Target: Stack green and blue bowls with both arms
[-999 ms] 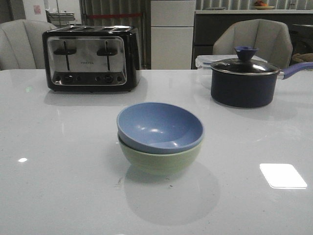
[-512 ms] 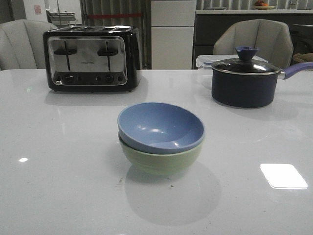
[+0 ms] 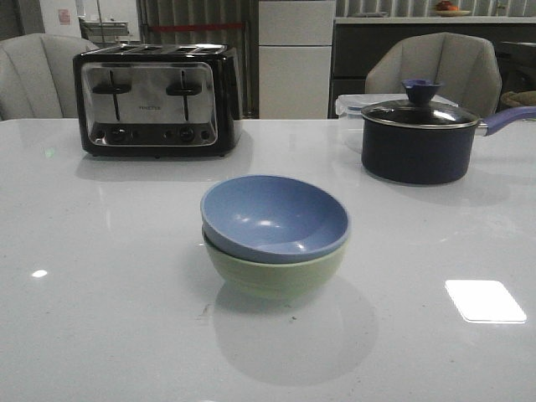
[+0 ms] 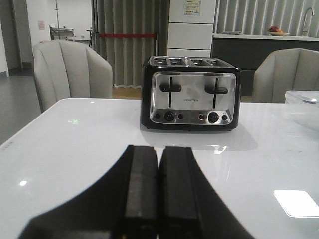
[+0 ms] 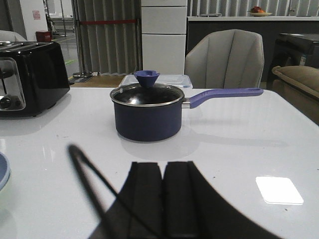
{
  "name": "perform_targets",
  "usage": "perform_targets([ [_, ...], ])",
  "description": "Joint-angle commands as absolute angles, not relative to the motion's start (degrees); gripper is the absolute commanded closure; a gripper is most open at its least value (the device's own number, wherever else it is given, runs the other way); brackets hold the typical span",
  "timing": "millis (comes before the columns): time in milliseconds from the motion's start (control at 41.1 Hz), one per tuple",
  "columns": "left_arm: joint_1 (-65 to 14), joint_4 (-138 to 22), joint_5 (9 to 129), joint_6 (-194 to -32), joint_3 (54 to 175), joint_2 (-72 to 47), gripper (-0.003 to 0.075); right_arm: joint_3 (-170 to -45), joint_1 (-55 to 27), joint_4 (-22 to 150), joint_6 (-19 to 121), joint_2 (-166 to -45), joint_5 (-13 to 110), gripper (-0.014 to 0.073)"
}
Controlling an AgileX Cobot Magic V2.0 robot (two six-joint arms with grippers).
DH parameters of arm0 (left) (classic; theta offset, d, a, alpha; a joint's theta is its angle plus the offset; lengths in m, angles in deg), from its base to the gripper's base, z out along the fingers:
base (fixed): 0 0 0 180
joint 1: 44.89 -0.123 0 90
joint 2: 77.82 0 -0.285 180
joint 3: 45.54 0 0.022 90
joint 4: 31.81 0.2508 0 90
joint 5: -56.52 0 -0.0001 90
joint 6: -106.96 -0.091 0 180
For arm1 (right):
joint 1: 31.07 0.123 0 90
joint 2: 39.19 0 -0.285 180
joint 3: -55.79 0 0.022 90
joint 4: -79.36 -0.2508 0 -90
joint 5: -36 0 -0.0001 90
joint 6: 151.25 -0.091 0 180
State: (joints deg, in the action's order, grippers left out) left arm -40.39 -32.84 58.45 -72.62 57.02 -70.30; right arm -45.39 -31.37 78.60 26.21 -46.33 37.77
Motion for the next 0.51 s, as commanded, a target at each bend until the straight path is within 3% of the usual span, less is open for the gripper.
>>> perform_targets([
  [0,-40.42,-32.96,53.2,-72.09,56.81,-71.44,0.0627,-45.6,-31.38,79.36,26.22,-45.26,32.78,0.0566],
  [487,-40.42,-32.96,53.2,-72.09,56.81,-71.44,0.0627,-45.6,-31.38,80.72,26.25,-45.26,32.84,0.0566],
])
